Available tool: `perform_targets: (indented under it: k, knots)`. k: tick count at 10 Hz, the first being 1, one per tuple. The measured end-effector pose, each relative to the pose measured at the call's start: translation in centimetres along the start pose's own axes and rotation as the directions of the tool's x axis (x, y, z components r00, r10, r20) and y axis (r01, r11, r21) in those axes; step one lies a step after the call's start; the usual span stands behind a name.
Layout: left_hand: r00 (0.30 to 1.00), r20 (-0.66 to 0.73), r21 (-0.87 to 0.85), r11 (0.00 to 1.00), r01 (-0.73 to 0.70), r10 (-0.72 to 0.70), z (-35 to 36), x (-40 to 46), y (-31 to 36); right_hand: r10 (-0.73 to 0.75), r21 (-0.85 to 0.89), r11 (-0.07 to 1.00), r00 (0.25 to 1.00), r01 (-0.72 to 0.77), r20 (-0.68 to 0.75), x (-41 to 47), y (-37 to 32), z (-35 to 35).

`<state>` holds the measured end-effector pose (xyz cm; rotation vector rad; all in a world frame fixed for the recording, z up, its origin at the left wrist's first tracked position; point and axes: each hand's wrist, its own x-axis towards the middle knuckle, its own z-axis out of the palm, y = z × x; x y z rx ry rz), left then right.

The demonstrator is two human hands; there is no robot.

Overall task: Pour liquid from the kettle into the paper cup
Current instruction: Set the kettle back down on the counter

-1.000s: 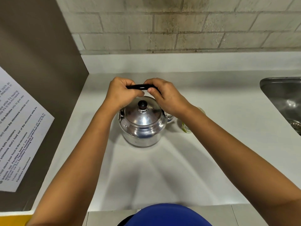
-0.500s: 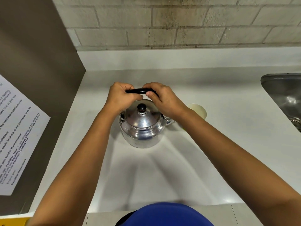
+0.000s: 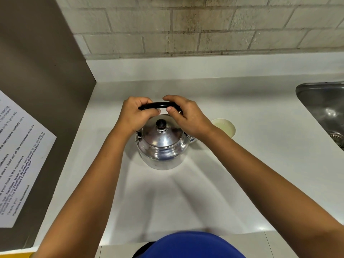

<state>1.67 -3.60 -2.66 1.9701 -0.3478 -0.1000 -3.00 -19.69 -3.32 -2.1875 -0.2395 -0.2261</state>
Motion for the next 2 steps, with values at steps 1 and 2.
perform_targets:
  k: [1,2]
  knots:
    - [0.996,0.001,-0.067,0.994,-0.092,0.092,-0.6,-0.7,0.6,0.026,-0.019,0.999,0.999,-0.026,-0.024,-0.6,-0.3,-1.1]
    - [0.988,-0.09,0.016,0.992,-0.125,0.126,-0.4,-0.2,1.7,0.021,-0.074,0.997,0.998,-0.025,-0.067,-0.5,-0.5,-1.8]
